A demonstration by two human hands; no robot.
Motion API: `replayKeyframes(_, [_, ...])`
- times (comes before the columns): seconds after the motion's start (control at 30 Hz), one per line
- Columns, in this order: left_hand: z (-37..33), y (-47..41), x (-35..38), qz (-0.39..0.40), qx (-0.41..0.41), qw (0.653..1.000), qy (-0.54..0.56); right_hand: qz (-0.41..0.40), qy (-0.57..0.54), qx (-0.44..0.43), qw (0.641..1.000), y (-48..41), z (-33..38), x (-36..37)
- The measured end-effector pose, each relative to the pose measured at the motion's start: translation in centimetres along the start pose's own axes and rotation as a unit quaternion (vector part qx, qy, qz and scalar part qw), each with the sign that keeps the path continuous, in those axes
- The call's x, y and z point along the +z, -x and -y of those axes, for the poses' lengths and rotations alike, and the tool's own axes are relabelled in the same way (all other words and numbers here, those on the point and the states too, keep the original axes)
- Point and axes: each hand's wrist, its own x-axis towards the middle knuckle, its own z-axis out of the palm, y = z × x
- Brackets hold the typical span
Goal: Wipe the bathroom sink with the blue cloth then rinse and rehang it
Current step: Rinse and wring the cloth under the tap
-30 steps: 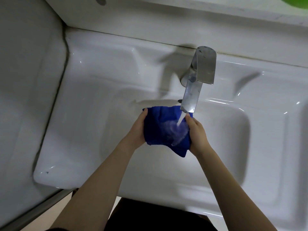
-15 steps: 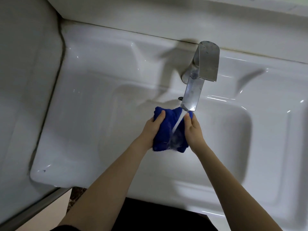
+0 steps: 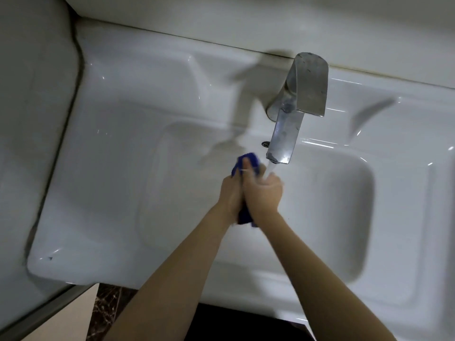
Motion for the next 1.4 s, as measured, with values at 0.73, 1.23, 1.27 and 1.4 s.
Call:
replayKeyframes(0.73, [1.0,0.7,0.5,-0.067,-0.002,0.998,-0.017,-0.009,-0.116,0.067,0.991,-1.5,-0.8,0.5])
replayKeyframes(1.23, [0.3,1.1,0.5,-0.084,0.026,0.994,-0.066,-0.039,-0.212,0.14,0.966,-1.6,-1.7,-0.2])
replayKeyframes(1.27, [-0.5,0.5,0.3,-0.071,0.022,0.997,-0.036,-0.026,-0.195,0.114,0.974,-0.2,-1.2,-0.1])
replayKeyframes(1.4, [-0.3,-0.5,0.7,-0.052,0.008,0.998,0.036,0.012,-0.122,0.025,0.992,0.6,-0.3,0.2])
